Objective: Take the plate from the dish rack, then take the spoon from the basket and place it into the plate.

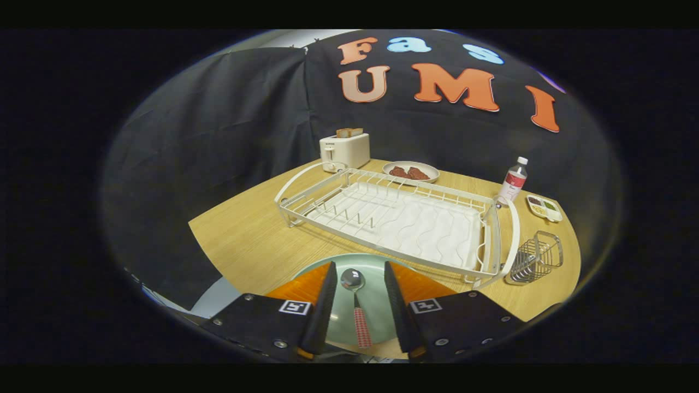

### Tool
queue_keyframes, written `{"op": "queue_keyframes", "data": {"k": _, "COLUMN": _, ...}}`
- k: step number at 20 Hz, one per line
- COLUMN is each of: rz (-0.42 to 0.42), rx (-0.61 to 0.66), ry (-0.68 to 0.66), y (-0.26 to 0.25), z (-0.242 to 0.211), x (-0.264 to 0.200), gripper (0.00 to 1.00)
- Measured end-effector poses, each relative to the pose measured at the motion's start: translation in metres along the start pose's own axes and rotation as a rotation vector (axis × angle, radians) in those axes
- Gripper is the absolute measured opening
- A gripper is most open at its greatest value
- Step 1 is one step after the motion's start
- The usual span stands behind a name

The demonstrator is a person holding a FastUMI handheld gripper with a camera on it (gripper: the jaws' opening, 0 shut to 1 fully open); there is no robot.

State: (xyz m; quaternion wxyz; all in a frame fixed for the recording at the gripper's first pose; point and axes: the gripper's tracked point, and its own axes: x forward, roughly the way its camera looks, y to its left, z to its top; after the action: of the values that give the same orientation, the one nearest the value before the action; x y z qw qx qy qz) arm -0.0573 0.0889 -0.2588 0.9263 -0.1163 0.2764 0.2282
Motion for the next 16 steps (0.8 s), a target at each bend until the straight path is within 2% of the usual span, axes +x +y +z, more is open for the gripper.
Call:
{"op": "queue_keyframes", "data": {"k": 2, "rz": -0.027, "rx": 0.005, "ry": 0.0, "y": -0.005, "z": 0.003, "x": -0.002, "gripper": 0.74}}
{"op": "queue_keyframes", "data": {"k": 3, "rz": -0.043, "rx": 0.011, "ry": -0.002, "y": -0.01, "z": 0.005, "x": -0.003, "gripper": 0.92}}
{"op": "queue_keyframes", "data": {"k": 4, "rz": -0.053, "rx": 0.023, "ry": -0.003, "y": -0.014, "z": 0.007, "x": -0.003, "gripper": 0.97}}
{"op": "queue_keyframes", "data": {"k": 8, "rz": -0.114, "rx": 0.09, "ry": -0.013, "y": -0.041, "z": 0.021, "x": -0.011, "gripper": 0.98}}
{"op": "queue_keyframes", "data": {"k": 16, "rz": -0.349, "rx": 0.209, "ry": -0.101, "y": -0.144, "z": 0.062, "x": -0.048, "gripper": 0.98}}
